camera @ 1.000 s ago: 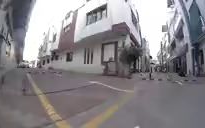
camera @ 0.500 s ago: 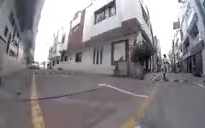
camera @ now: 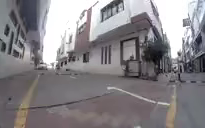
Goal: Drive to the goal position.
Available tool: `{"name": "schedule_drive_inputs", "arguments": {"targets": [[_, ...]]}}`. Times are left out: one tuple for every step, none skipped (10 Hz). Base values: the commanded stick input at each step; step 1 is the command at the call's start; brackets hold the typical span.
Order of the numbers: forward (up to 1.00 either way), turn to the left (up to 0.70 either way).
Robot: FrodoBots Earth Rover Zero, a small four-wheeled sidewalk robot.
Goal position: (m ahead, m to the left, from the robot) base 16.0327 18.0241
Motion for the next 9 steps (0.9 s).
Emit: {"name": "schedule_drive_inputs", "arguments": {"targets": [[1.00, 0.32], [1.00, 0.40], [1.00, 0.40], [1.00, 0.40], [1.00, 0.40], [1.00, 0.40], [1.00, 0.38], [1.00, 0.07], [1.00, 0.00]]}}
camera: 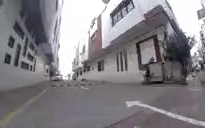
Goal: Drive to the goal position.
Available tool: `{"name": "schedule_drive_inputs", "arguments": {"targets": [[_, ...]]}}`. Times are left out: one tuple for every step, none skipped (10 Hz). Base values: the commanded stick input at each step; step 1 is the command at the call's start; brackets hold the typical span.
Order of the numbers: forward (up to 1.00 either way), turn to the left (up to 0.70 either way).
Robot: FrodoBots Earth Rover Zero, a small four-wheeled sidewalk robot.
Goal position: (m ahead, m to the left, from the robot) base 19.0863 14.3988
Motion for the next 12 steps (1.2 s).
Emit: {"name": "schedule_drive_inputs", "arguments": {"targets": [[1.00, 0.00], [1.00, 0.00], [1.00, 0.09], [1.00, 0.29], [1.00, 0.40], [1.00, 0.40], [1.00, 0.40], [1.00, 0.40], [1.00, 0.40], [1.00, 0.26], [1.00, 0.05], [1.00, 0.00]]}}
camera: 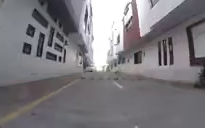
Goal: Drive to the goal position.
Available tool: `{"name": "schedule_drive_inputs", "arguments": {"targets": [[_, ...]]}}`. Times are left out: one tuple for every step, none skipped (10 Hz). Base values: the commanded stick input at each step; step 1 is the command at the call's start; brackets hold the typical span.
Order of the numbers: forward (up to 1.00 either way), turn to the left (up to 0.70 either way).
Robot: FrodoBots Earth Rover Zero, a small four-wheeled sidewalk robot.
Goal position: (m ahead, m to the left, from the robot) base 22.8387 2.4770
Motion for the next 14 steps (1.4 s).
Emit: {"name": "schedule_drive_inputs", "arguments": {"targets": [[1.00, 0.00], [1.00, 0.00], [1.00, 0.00], [1.00, 0.00], [1.00, 0.00], [1.00, 0.00], [1.00, 0.00], [1.00, 0.39], [1.00, 0.40], [1.00, 0.40], [1.00, 0.40], [1.00, 0.40], [1.00, 0.40], [1.00, 0.40]]}}
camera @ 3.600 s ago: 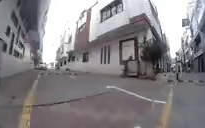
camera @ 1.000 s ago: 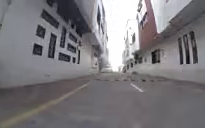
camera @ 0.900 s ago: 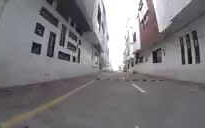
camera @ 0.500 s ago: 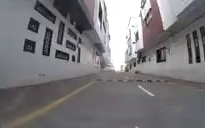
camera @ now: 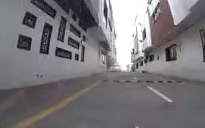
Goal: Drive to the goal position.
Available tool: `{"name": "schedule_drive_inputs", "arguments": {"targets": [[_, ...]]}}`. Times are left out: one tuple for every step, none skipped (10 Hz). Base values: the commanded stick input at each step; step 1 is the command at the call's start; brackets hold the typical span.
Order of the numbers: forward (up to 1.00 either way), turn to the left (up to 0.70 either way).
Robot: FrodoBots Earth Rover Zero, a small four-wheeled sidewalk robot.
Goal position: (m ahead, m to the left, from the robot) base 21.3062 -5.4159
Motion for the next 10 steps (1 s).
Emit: {"name": "schedule_drive_inputs", "arguments": {"targets": [[1.00, 0.24], [1.00, 0.03], [1.00, 0.00], [1.00, 0.00], [1.00, 0.00], [1.00, 0.00], [1.00, 0.00], [1.00, 0.31], [1.00, 0.40], [1.00, 0.40]]}}
